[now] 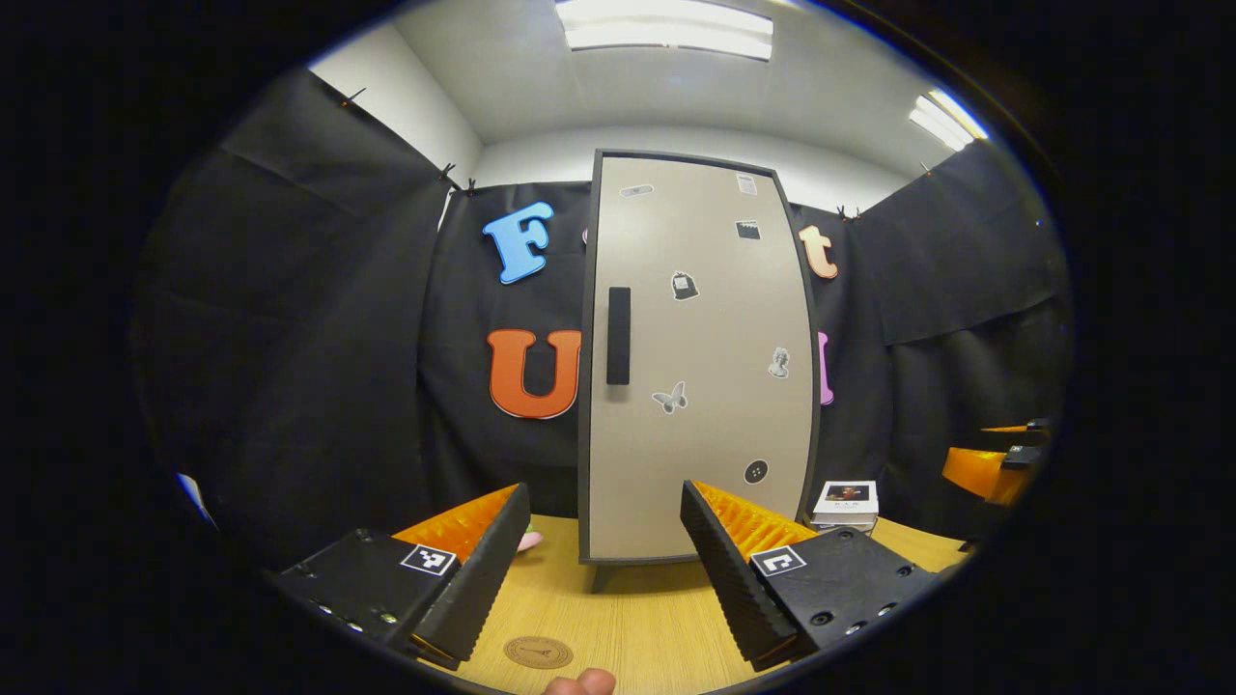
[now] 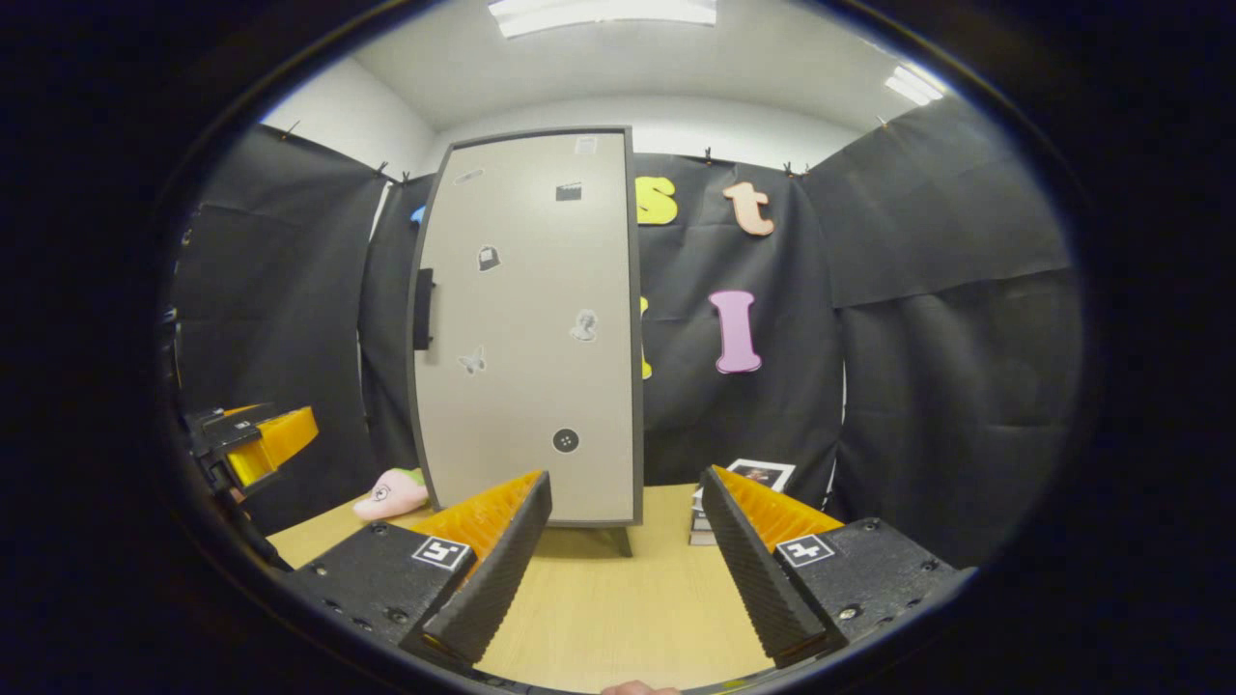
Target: Open the cabinet door with the right hand, grasp the bottle in the cabinet with the left hand and place it on the coaster, then close the cabinet door with the right hand.
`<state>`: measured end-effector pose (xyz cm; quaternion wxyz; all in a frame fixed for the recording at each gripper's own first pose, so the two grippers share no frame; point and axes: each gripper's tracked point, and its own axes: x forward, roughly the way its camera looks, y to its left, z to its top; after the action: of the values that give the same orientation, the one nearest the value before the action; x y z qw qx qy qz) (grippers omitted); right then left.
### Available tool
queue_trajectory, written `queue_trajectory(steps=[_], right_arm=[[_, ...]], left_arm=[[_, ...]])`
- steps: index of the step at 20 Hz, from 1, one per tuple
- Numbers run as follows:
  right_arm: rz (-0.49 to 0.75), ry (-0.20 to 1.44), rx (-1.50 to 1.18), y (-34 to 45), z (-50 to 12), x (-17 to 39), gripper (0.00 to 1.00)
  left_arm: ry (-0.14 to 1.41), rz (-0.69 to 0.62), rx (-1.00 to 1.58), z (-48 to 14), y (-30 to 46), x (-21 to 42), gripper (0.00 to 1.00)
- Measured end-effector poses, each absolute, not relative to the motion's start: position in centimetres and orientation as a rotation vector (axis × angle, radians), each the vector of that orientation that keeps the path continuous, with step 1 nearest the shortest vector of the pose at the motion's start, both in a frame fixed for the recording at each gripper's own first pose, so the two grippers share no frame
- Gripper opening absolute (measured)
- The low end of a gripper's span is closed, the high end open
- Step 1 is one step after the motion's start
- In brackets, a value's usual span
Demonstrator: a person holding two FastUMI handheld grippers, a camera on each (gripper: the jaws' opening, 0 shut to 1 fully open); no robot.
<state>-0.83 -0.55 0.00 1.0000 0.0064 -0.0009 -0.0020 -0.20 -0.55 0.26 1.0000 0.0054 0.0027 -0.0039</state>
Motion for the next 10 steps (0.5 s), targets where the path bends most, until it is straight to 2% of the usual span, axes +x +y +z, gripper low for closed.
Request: queue_trajectory(steps=[1,2,3,4,5,6,7,8,10], right_arm=[[0.001,-0.001,0.014,-0.5,0.0,-0.9,0.97],[0.006,-0.002,0.015,-0.4,0.0,-0.8,1.0],[0.008,-0.003,0.016,-0.3,0.1,-0.8,0.97],[0.011,-0.005,0.016,-0.2,0.1,-0.7,1.0],[0.014,-0.006,0.016,-0.1,0.2,-0.7,0.97],[0.018,-0.004,0.015,0.3,0.1,-0.4,1.0],[0.022,0.0,0.014,0.6,0.1,-0.2,0.97],[0.026,0.005,0.014,0.8,0.0,-0.1,1.0],[0.041,0.003,0.017,1.3,0.2,0.0,0.97]], left_arm=[[0.005,-0.006,0.013,0.2,-0.5,-0.1,0.95],[0.005,-0.004,0.016,0.2,-0.4,-0.1,0.95],[0.005,-0.003,0.018,0.2,-0.4,-0.1,0.95],[0.005,-0.004,0.019,0.1,-0.4,-0.1,0.95],[0.006,-0.003,0.02,0.1,-0.3,-0.2,0.95],[0.007,-0.003,0.02,0.0,-0.2,-0.1,0.95],[0.009,-0.002,0.023,-0.2,-0.2,-0.2,0.95],[0.013,0.003,0.027,-0.3,-0.1,-0.2,0.95],[0.021,0.006,0.026,-0.8,0.0,-0.3,0.95]])
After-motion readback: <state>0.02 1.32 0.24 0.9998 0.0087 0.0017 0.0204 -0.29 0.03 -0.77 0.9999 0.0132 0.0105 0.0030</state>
